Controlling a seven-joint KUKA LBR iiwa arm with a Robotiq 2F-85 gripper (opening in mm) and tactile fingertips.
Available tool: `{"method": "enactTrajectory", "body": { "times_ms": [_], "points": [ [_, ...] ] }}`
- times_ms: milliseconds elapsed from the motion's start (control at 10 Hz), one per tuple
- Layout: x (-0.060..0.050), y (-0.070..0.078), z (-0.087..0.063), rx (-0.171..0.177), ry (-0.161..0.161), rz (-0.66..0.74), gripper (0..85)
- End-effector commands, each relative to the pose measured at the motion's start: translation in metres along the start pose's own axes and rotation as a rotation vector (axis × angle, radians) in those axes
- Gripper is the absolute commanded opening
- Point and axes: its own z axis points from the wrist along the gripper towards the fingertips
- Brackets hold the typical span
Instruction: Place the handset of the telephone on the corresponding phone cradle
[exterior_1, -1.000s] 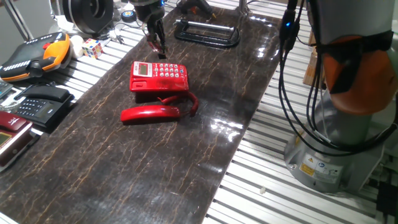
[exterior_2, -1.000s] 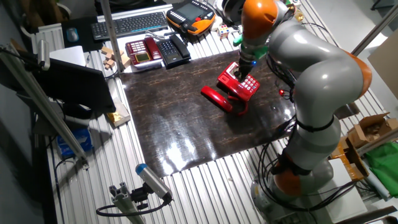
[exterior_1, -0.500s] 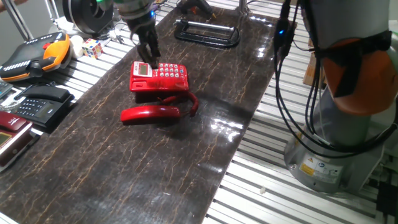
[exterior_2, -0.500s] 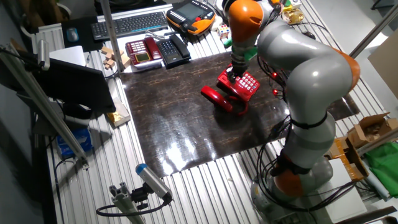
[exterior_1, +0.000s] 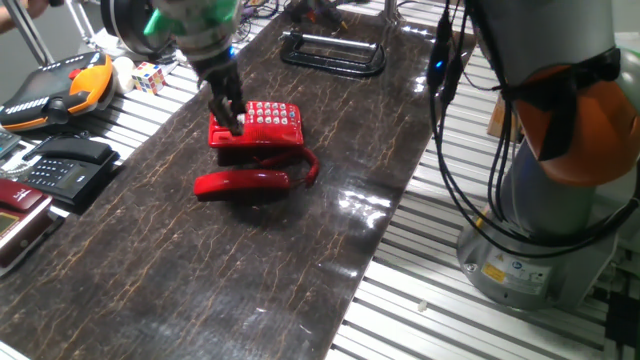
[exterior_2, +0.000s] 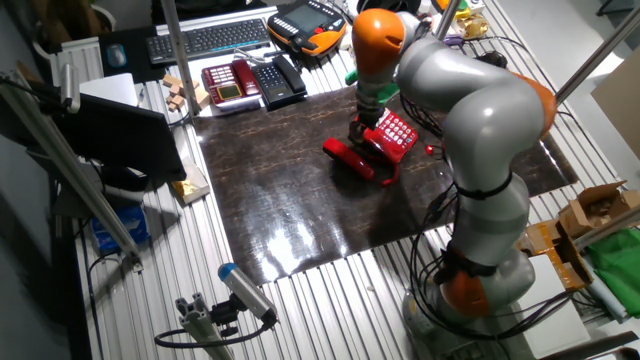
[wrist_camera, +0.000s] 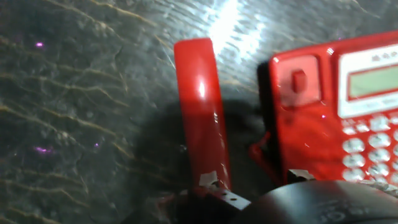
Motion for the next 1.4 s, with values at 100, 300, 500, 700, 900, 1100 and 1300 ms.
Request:
{"method": "enactTrajectory", "body": {
  "times_ms": [100,300,500,700,900,1100,1300],
  "points": [
    [-0.010,0.004,0.024,-0.021,-0.017,-0.007,60.3],
    [-0.017,0.016,0.041,-0.037,-0.033,-0.010,61.7],
    [-0.021,0.022,0.054,-0.039,-0.037,-0.010,64.3],
    [-0.022,0.027,0.062,-0.036,-0.046,-0.010,67.3],
    [-0.024,0.030,0.071,-0.036,-0.049,-0.010,68.3],
    [-0.026,0.030,0.080,-0.044,-0.058,-0.012,69.7],
    [-0.026,0.030,0.082,-0.038,-0.043,-0.010,70.7]
  ]
}}
